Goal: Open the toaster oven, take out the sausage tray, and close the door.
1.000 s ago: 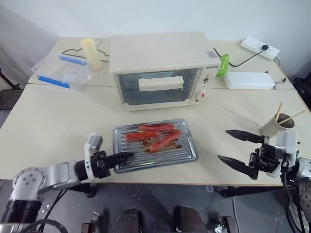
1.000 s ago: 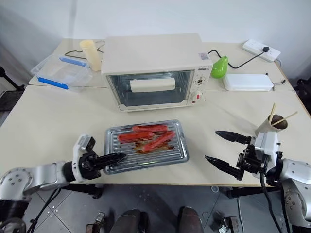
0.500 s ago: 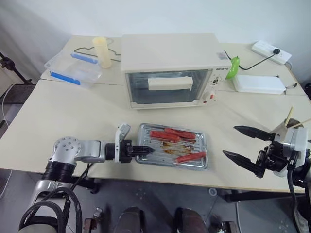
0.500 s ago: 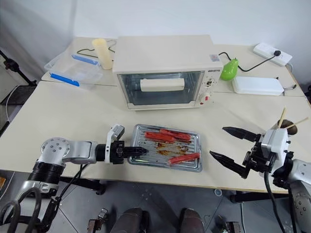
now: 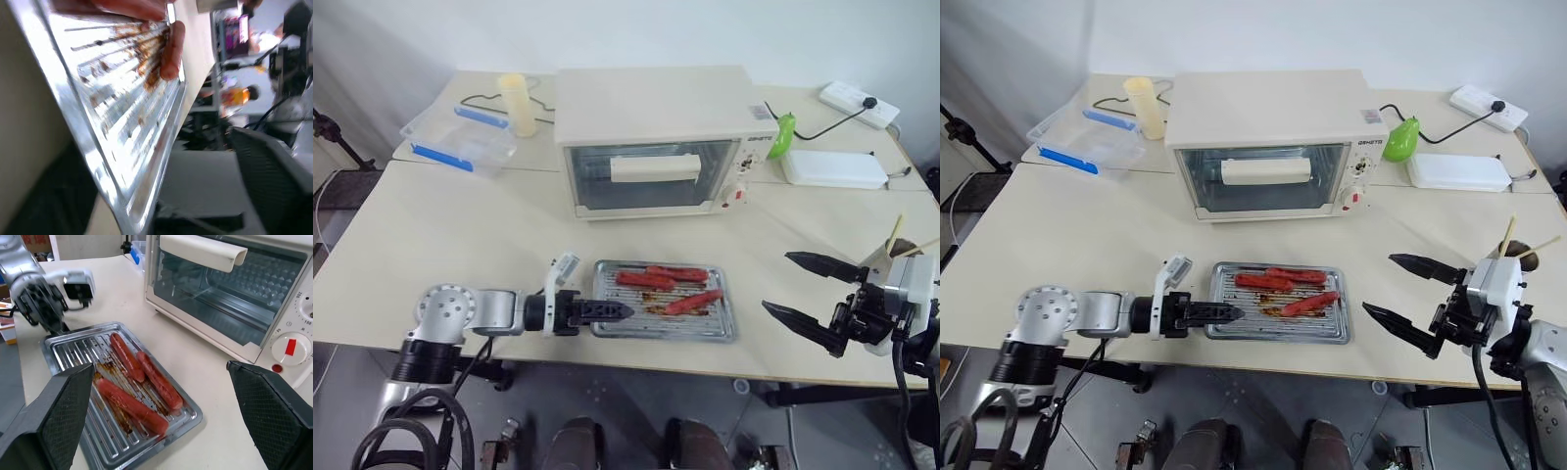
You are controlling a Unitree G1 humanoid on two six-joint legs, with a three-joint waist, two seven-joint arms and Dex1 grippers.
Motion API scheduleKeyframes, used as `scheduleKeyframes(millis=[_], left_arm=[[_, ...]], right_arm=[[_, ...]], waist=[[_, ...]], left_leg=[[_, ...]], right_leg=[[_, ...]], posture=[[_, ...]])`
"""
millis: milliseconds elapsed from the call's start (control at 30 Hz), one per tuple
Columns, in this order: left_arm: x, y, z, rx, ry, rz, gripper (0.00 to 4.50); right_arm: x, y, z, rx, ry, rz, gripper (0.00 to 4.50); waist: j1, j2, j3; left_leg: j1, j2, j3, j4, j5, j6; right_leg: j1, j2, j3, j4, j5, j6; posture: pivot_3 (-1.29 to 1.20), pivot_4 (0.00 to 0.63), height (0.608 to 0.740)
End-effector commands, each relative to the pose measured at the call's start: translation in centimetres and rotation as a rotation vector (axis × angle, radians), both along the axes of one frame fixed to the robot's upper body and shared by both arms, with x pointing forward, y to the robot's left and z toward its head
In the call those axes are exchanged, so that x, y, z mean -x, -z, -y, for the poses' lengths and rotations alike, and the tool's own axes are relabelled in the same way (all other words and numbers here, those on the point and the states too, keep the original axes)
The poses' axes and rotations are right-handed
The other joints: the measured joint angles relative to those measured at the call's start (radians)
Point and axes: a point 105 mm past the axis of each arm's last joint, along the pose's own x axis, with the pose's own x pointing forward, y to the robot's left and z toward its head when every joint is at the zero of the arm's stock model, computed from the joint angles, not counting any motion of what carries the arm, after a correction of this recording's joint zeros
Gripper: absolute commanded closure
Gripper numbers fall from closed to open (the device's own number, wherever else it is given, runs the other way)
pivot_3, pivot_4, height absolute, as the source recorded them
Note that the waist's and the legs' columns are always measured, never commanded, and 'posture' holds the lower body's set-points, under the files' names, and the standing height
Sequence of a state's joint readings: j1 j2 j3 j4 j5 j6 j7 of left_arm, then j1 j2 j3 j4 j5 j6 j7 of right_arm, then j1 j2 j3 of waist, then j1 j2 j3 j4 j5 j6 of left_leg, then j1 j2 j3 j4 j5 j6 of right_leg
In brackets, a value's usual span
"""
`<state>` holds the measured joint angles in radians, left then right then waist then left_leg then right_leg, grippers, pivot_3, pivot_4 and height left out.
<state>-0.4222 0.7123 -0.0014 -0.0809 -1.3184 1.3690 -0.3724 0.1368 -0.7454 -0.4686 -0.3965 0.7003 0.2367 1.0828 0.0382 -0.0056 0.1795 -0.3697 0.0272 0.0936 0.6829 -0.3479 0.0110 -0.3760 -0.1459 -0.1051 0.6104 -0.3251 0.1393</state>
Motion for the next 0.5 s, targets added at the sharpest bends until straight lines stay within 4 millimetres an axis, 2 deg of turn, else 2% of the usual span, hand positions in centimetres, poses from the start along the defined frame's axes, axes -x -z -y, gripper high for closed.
scheduleKeyframes(millis=[33, 133, 233, 300, 500], left_arm=[[0.7, -1.0, -2.1, -0.09, 0.039, 0.177, 0.03], [0.6, -1.9, -3.6, -0.091, 0.025, 0.316, 0.03], [0.9, -4.1, -5.7, -0.05, -0.012, 0.44, 0.03], [1.5, -4.5, -7.5, -0.114, -0.001, 0.544, 0.03], [0.8, -4.8, -11.8, -0.315, 0.017, 0.979, 0.03]], right_arm=[[0.3, -0.2, 0.9, 0.03, 0.008, 0.01, 0.0], [0.4, 0.2, 1.2, 0.041, 0.006, -0.004, 0.0], [0.7, 0.3, 1.6, 0.059, 0.0, -0.007, 0.0], [1.0, 0.3, 1.9, 0.069, -0.013, -0.015, 0.0], [1.1, 0.6, 1.8, 0.078, -0.062, -0.03, 0.0]], waist=[[-0.011, 0.001, 0.0], [-0.013, 0.002, 0.0], [-0.013, 0.001, 0.0], [-0.014, 0.0, 0.001], [-0.013, 0.002, 0.001]], left_leg=[[0.0, 0.001, 0.0, -0.001, 0.0, -0.001], [0.0, 0.001, 0.001, -0.001, 0.0, -0.001], [0.0, 0.002, 0.001, -0.001, 0.0, -0.001], [-0.001, 0.003, 0.001, -0.001, -0.001, -0.001], [0.0, 0.003, 0.003, -0.002, -0.002, -0.001]], right_leg=[[0.0, 0.001, 0.0, 0.0, 0.0, 0.0], [0.0, 0.001, 0.0, -0.002, 0.0, -0.001], [-0.001, 0.001, 0.0, -0.002, 0.0, -0.001], [-0.001, 0.001, 0.0, -0.002, -0.001, -0.001], [-0.001, 0.001, 0.0, -0.004, -0.001, -0.001]], posture=[[0.0, 0.15, 0.74], [0.0, 0.15, 0.74], [0.0, 0.15, 0.74], [0.0, 0.15, 0.74], [0.0, 0.15, 0.74]])
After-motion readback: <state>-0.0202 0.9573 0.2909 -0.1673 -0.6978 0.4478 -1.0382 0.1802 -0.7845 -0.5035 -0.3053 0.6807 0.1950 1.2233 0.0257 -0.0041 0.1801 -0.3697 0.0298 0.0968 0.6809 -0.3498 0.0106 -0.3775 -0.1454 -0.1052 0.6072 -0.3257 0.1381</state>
